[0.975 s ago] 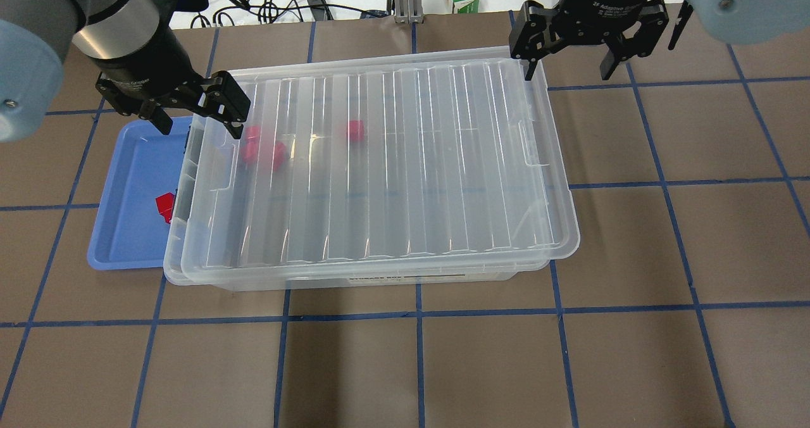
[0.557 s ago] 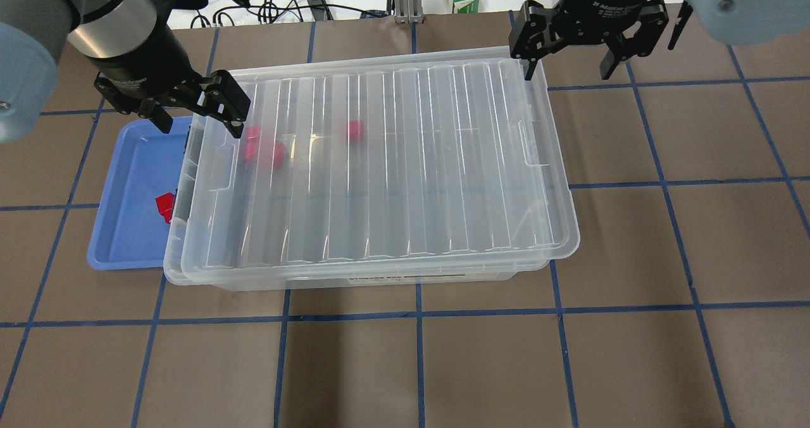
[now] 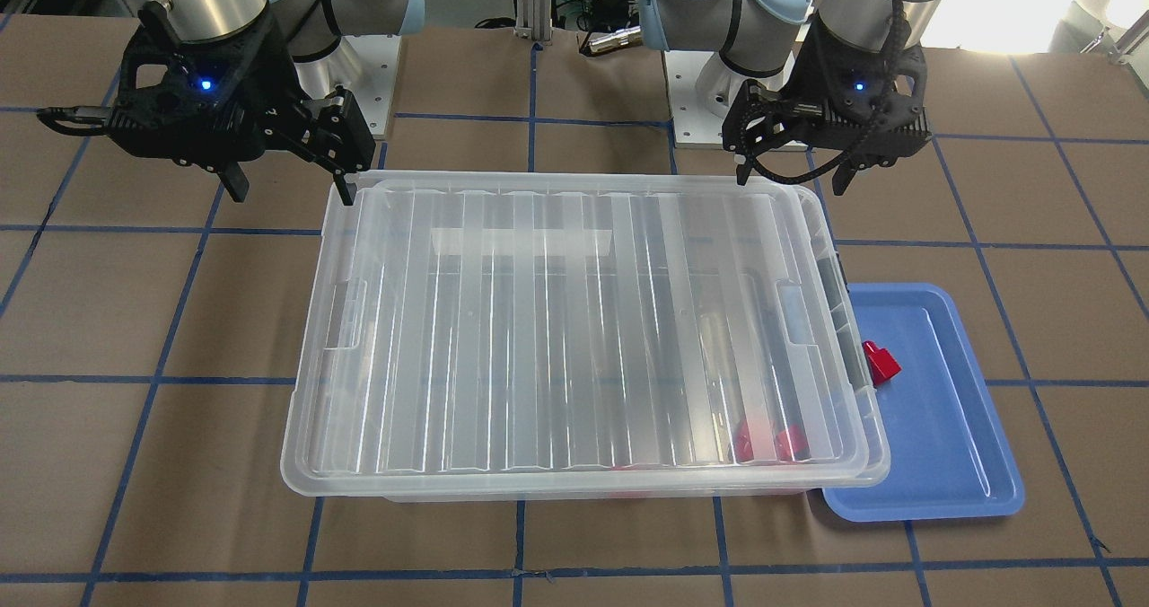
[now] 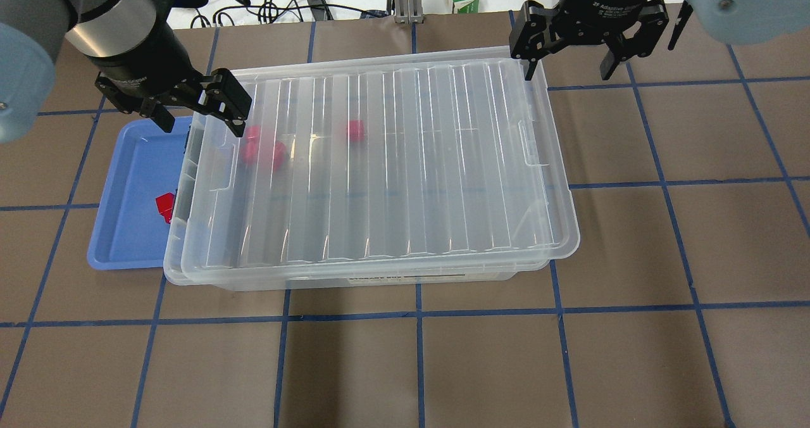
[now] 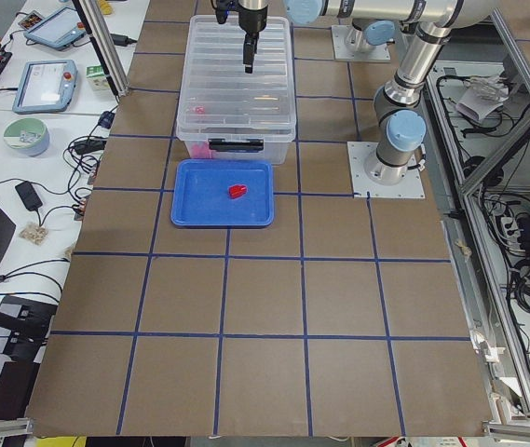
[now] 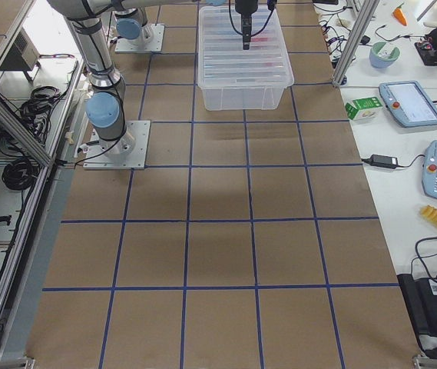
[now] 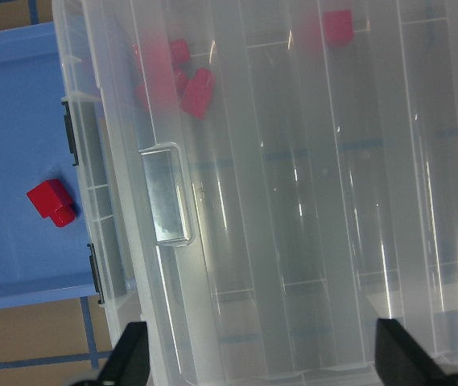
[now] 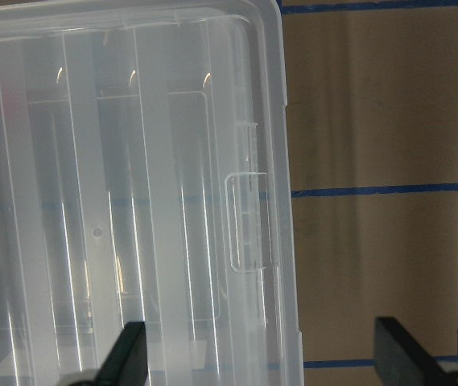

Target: Place red block in blue tray from box

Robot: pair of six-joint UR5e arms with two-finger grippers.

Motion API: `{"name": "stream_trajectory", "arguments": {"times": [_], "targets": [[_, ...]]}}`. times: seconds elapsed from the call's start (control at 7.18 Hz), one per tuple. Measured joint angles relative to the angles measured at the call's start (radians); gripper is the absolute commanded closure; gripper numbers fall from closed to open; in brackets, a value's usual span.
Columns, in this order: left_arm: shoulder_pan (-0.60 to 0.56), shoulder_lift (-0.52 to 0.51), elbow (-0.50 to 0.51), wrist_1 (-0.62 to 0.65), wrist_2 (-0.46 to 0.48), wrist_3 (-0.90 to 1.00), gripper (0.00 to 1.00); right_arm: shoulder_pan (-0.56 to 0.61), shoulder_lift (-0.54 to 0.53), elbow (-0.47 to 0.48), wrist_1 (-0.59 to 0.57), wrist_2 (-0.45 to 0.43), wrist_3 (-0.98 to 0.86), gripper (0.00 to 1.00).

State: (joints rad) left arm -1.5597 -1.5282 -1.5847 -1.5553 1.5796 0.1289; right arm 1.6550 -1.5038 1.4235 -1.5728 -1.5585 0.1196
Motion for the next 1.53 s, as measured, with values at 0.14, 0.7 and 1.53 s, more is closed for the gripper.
{"name": "stream_trajectory", "arguments": {"times": [0.14, 0.7, 1.53], "targets": [[0.000, 0.001, 0.000, 0.000, 0.000, 0.002, 0.00, 0.000, 0.000, 0.000, 0.000, 0.000, 0.000, 0.00], [0.000, 0.001, 0.000, -0.001, -0.003, 0.012, 0.00, -0.005, -0.003, 0.000, 0.003, 0.000, -0.002, 0.00], [0.005, -0.023, 0.066, -0.058, -0.005, -0.008, 0.00, -0.009, -0.003, 0.000, 0.003, 0.000, -0.003, 0.00]]}}
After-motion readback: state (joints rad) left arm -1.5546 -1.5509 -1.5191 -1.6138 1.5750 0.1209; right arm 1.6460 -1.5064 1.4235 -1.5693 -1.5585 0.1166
